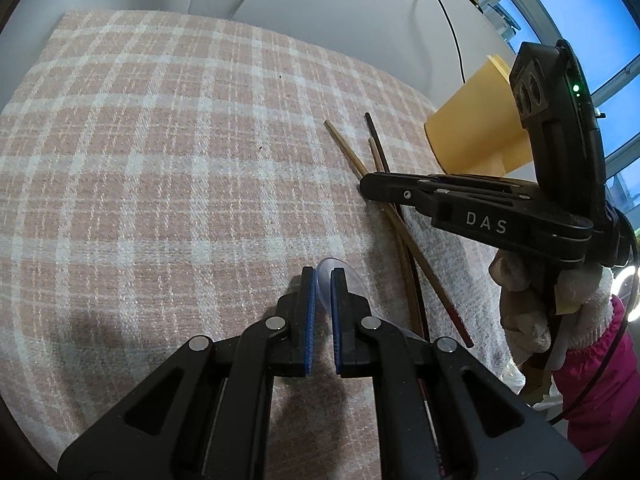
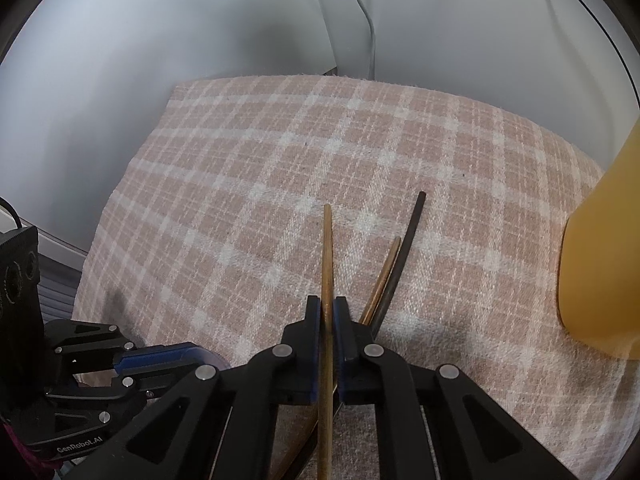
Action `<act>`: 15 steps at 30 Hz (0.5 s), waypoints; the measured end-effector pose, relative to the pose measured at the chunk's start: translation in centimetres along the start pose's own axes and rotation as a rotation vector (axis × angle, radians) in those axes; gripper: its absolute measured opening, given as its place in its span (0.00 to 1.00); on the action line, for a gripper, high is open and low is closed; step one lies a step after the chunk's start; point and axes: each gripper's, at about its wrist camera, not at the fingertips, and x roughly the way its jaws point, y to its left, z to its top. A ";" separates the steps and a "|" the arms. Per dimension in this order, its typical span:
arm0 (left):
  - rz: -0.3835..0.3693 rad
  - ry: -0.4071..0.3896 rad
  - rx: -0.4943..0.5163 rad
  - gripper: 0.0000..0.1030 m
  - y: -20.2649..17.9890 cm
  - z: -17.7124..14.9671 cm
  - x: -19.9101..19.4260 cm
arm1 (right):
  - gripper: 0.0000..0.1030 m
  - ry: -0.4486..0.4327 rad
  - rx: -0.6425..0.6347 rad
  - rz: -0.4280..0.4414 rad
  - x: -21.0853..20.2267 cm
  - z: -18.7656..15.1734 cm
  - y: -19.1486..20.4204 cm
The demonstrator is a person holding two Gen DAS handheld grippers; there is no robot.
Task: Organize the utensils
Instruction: 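Close left tool on the clear plastic spoon while right tool grasps a wooden chopstick, then lift the clear spoon and chopstick and carry them over the yellow container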
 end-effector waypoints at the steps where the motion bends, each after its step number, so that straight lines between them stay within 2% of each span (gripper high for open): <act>1: 0.004 -0.004 0.004 0.04 -0.1 -0.1 -0.1 | 0.03 -0.003 0.000 0.000 -0.1 0.0 -0.1; 15: 0.053 -0.052 0.076 0.04 -3.4 -0.8 -3.4 | 0.03 -0.040 0.001 -0.010 -1.4 -0.3 0.2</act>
